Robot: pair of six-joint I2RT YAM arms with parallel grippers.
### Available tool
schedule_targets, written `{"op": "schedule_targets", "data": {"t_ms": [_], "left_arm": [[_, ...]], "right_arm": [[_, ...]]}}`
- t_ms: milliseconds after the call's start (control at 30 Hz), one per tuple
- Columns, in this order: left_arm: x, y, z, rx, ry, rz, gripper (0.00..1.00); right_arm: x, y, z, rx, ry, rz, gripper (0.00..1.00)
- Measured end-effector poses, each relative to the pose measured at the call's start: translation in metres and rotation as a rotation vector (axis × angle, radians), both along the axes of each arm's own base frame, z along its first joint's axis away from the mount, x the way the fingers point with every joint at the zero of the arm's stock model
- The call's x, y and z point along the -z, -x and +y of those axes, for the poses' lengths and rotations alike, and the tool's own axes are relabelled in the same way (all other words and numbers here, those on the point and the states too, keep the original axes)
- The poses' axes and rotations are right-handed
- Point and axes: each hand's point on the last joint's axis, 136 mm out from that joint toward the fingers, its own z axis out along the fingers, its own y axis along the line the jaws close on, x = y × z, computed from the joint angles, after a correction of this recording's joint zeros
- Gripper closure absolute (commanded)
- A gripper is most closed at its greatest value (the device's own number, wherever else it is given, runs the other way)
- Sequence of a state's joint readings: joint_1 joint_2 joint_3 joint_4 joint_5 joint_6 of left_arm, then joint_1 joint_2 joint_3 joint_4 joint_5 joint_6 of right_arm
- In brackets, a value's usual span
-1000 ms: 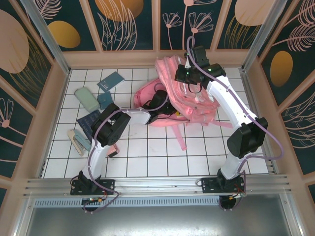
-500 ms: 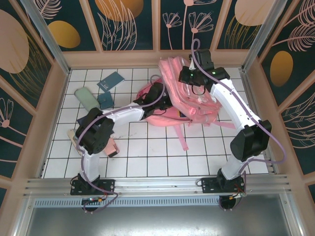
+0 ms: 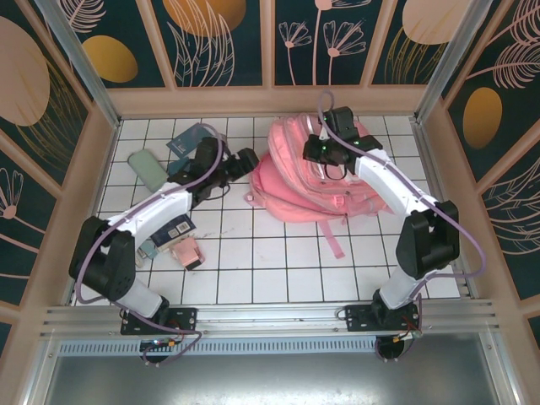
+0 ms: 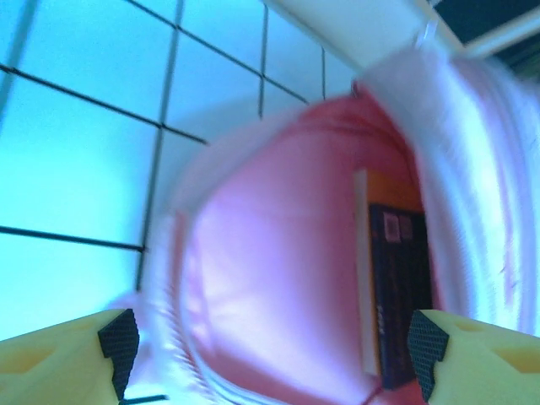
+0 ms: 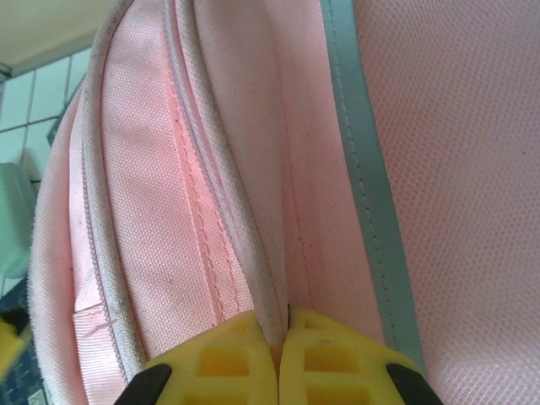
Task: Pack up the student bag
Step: Close the student bag at the top-right of the table.
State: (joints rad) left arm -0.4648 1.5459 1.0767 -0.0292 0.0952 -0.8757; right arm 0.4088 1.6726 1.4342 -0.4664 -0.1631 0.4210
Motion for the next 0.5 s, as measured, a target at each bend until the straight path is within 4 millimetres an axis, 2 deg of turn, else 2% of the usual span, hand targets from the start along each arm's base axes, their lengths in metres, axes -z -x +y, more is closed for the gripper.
{"op": "schedule_targets", "data": {"t_ms": [100, 200, 267, 433, 467, 500], "left_arm": [[-0.001, -0.011, 0.028, -0.047, -0.034, -0.012, 0.14], [0.013, -0.02, 0.054, -0.086, -0.088, 0.015, 0.14], [0.022, -0.03, 0.068, -0.107, -0.115, 0.033, 0.14], [0.039, -0.074, 0.103, -0.168, -0.151, 0.059, 0.13], [0.042, -0.083, 0.11, -0.18, -0.153, 0.063, 0.13], [0.046, -0.093, 0.117, -0.191, -0.157, 0.067, 0.13]], "right_arm": [[0.013, 0.001, 0.01, -0.021, 0.023, 0.009, 0.66], [0.022, 0.004, 0.023, -0.038, 0.045, 0.013, 0.47], [0.024, 0.007, 0.029, -0.045, 0.055, 0.012, 0.4], [0.023, 0.015, 0.046, -0.068, 0.062, -0.001, 0.29], [0.023, 0.017, 0.048, -0.069, 0.062, -0.002, 0.18], [0.022, 0.019, 0.052, -0.071, 0.06, -0.002, 0.14]]}}
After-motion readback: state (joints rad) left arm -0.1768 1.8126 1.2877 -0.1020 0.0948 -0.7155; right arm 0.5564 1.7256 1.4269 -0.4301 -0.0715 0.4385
